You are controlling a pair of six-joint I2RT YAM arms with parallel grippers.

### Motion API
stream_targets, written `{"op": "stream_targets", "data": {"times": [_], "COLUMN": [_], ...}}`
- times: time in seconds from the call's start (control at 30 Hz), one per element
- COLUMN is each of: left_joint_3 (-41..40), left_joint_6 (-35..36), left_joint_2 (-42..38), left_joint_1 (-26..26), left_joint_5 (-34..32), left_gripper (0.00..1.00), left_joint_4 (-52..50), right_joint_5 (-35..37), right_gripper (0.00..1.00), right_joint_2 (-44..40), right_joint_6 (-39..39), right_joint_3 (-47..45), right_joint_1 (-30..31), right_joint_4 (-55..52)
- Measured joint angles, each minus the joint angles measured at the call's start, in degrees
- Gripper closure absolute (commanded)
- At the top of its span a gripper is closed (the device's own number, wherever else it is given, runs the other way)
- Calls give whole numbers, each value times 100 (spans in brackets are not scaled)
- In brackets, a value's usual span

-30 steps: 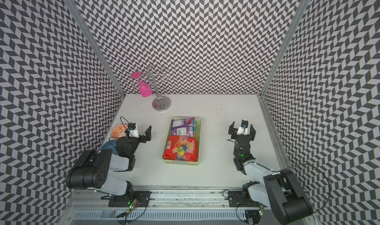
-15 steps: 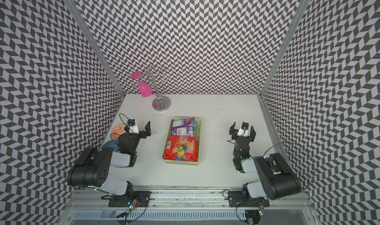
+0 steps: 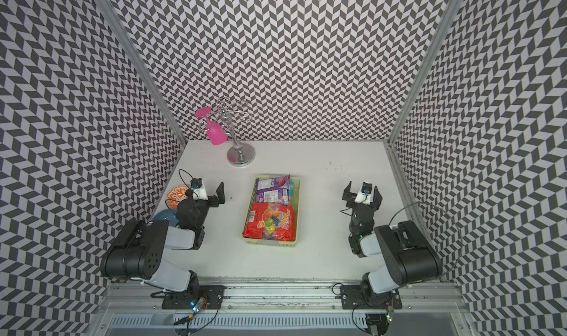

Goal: Put the candies in the basket
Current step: Reset both arms

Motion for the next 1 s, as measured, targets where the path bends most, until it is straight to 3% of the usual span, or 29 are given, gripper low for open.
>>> {"op": "stream_targets", "data": {"times": [0.4, 1.0], "left_joint_3": [0, 0], "left_joint_6": [0, 0], "left_joint_2": [0, 0], "left_joint_1": [0, -13], "left_joint_5": [-2, -17], "left_gripper": [1, 1], "left_joint_4": [0, 0], "right_joint_5": [-774, -1040], "right_gripper": [1, 1], "right_joint_2": [304, 278], "right_joint_6": [273, 326], "right_joint_3": [66, 94], "right_joint_1": [-463, -503], "right_joint_4": [-37, -181]}}
